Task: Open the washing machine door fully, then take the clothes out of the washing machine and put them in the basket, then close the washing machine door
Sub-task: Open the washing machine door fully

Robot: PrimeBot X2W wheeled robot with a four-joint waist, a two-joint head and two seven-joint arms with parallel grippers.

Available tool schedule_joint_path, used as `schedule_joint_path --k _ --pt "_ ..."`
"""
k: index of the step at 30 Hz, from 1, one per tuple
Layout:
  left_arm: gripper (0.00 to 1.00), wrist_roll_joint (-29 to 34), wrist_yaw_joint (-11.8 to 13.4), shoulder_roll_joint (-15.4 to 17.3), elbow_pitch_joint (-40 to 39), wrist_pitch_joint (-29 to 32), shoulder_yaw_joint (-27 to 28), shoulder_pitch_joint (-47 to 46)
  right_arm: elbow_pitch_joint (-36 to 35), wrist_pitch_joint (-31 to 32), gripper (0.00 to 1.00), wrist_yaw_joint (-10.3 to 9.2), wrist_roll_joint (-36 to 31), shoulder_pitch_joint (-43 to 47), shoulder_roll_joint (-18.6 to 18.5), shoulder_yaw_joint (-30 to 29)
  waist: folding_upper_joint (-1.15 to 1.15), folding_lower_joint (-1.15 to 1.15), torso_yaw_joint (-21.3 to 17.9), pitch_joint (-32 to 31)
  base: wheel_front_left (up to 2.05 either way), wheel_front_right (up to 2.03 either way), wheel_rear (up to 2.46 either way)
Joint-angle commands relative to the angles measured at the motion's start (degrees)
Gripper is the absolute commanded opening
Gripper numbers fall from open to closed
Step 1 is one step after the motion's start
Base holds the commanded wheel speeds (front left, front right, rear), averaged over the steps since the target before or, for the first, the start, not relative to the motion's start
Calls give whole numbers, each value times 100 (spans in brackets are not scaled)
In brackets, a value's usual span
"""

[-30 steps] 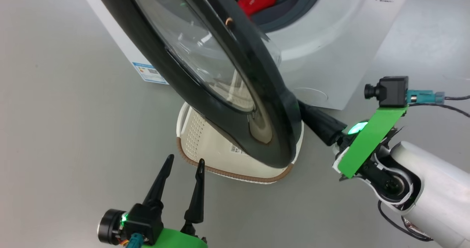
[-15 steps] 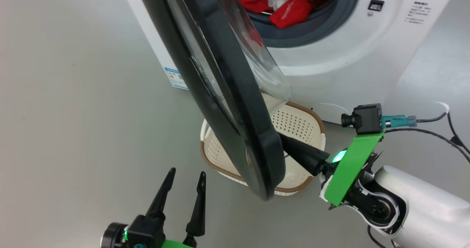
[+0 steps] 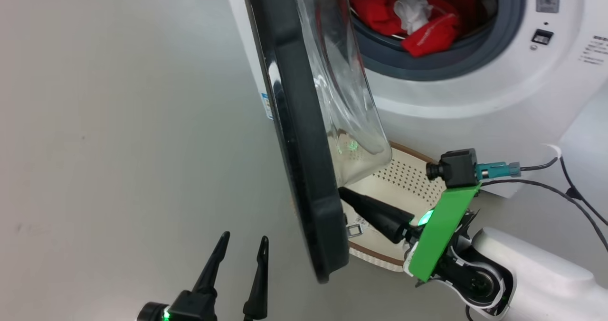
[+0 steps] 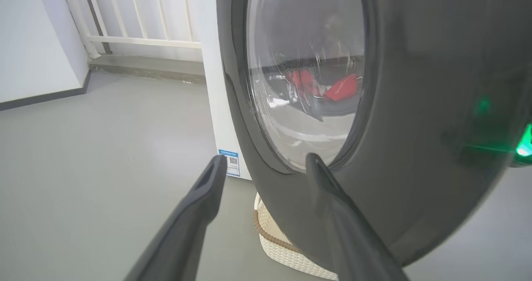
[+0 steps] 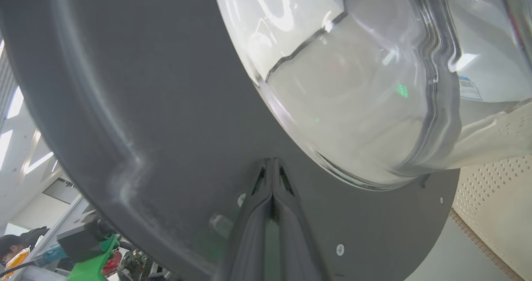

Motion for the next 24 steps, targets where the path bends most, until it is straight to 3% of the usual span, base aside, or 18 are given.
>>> schedule_joint_path --k 1,24 --pt "100 -36 63 37 -151 -45 171 1 -141 31 0 45 49 185 114 54 0 0 218 -117 0 0 0" --pt "100 -6 257 37 -376 -45 489 285 -8 242 0 45 -9 68 571 231 0 0 347 -235 0 0 0"
